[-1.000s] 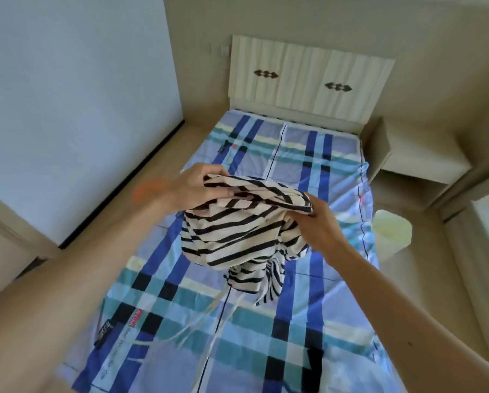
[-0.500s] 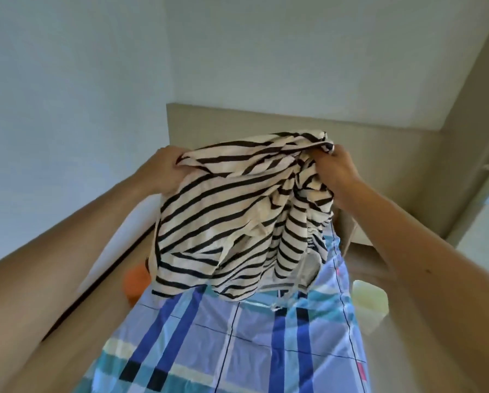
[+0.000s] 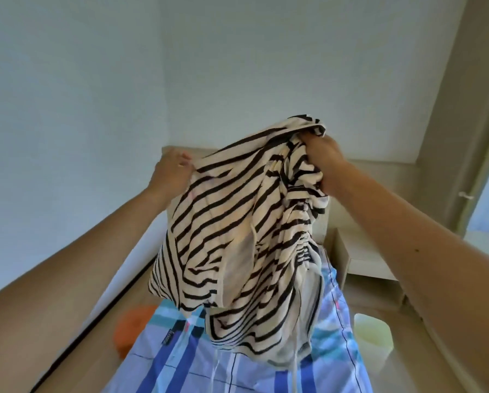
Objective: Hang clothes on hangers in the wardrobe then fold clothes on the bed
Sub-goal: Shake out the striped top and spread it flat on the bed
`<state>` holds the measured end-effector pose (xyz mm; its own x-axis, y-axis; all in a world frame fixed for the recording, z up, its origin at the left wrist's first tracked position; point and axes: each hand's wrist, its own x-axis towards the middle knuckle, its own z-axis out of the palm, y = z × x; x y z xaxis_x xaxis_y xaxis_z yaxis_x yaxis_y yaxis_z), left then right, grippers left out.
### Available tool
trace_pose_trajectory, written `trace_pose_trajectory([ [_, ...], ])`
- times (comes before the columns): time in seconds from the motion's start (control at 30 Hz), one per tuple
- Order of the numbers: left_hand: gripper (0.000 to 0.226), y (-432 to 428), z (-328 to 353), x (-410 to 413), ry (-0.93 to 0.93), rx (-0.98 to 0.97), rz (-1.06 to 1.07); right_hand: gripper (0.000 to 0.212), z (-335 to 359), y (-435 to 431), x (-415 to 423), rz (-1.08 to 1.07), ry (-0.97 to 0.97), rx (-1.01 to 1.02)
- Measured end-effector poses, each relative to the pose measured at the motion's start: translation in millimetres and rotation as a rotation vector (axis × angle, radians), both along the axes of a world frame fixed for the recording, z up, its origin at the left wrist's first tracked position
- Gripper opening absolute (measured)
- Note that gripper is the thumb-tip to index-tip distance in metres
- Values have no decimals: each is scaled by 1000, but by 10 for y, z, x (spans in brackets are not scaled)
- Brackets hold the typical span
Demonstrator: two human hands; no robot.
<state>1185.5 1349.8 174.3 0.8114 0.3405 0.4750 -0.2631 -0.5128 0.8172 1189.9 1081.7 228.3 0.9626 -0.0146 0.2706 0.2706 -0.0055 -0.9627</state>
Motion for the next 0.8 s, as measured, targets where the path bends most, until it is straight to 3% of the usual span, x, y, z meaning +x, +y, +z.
trace_pose_trajectory([
  [0.03, 10, -158, -49, -54, -66, 44, -8, 19, 4, 30, -26, 10, 9, 4],
  [0.1, 18, -463, -220, -187, -164, 92, -219, 21, -22, 102, -55, 31, 26, -40],
  [0.2, 65, -831, -535, -360, -35, 165, -601, 25, -108, 162, -69, 79, 29, -132],
  [0.27, 93, -969, -661, -319, -38, 144, -597, 26, -157, 179, -76, 116, 25, -197],
  [0.3, 94, -1023, -668, -270, -62, 131, -538, 27, -173, 176, -86, 129, 21, -237],
  [0.4, 43, -1174, -588, -162, -98, 149, -463, 27, -223, 119, -104, 120, -19, -309],
  [0.47, 17, -1244, -515, -135, -5, 100, -471, 23, -255, 34, -71, 71, -65, -360],
  [0.53, 11, -1297, -414, -153, 164, -39, -465, 21, -286, -89, -36, -21, -66, -434],
  [0.6, 15, -1339, -320, -136, 320, -186, -475, 43, -336, -221, -29, -170, -97, -540],
  [0.63, 20, -1359, -270, -134, 377, -241, -475, 51, -369, -276, -58, -280, -171, -595],
  [0.7, 26, -1389, -192, -119, 446, -347, -462, 43, -434, -328, -244, -418, -399, -582],
  [0.77, 27, -1449, -117, -124, 478, -428, -458, 28, -522, -324, -427, -285, -483, -521],
  [0.8, 24, -1467, -82, -134, 481, -448, -452, 31, -578, -291, -501, -142, -429, -531],
])
